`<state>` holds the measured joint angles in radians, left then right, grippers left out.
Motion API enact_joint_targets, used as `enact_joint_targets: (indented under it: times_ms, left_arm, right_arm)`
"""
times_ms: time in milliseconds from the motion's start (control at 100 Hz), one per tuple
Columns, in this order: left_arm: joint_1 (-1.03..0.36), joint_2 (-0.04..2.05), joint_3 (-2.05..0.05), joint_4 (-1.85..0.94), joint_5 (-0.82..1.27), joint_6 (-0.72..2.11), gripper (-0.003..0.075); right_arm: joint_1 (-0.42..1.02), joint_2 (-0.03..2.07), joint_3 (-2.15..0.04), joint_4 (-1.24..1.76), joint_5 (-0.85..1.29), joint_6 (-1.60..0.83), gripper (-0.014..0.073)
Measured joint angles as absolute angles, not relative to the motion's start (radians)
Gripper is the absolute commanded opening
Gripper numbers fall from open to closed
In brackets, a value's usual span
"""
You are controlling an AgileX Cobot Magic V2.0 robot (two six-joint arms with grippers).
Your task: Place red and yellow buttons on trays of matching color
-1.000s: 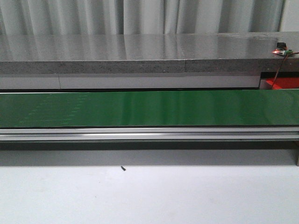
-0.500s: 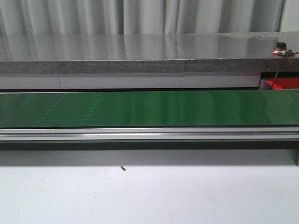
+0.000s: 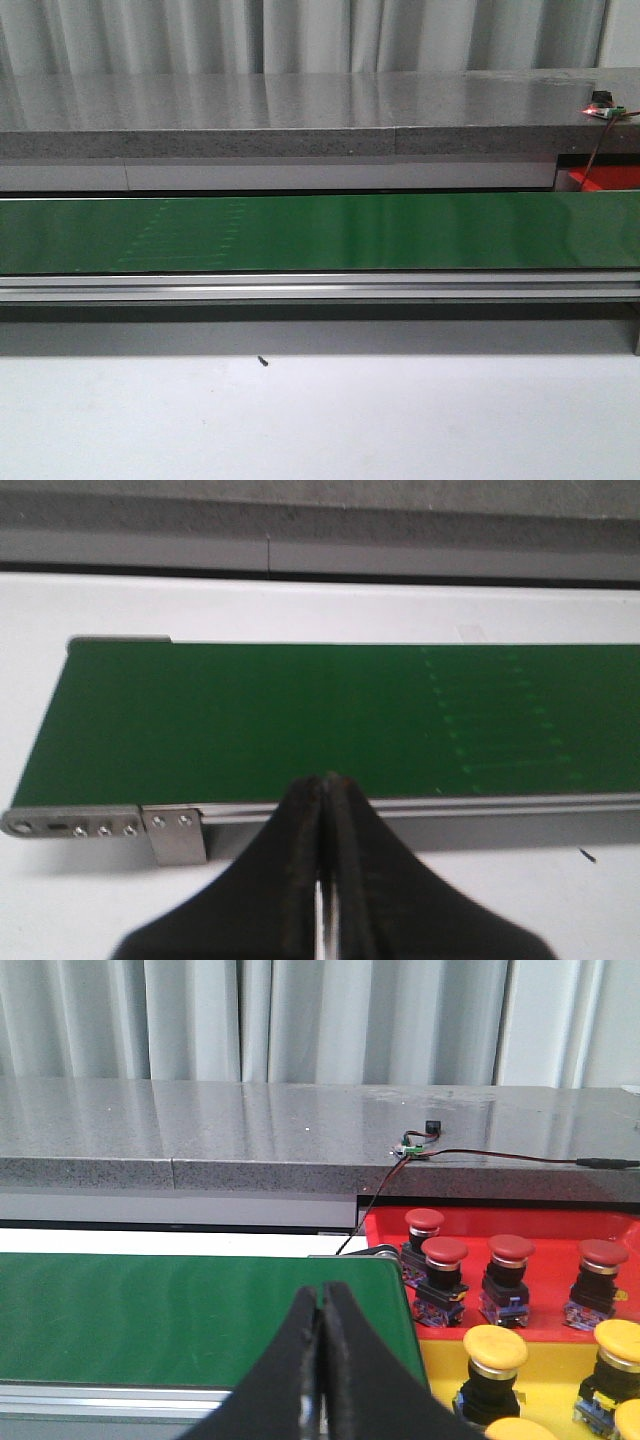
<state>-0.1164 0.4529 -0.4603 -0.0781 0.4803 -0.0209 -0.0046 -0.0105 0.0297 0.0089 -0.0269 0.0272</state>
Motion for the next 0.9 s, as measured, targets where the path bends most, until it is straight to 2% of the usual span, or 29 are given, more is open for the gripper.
enact_joint_targets:
  times_ms: [240,900]
  left_arm:
    - [-0.090,0.337,-0.320,0.029,0.239,-0.034,-0.0020]
    - [-0.033,-0.005,0.007,0.019,0.119,-0.065,-0.0020]
  right_arm:
    - [-0.005,-0.011,0.030,0.009,-0.027,0.027,-0.0122]
    - [-0.005,-0.011,0.030,0.008,-0.027,0.027,-0.0122]
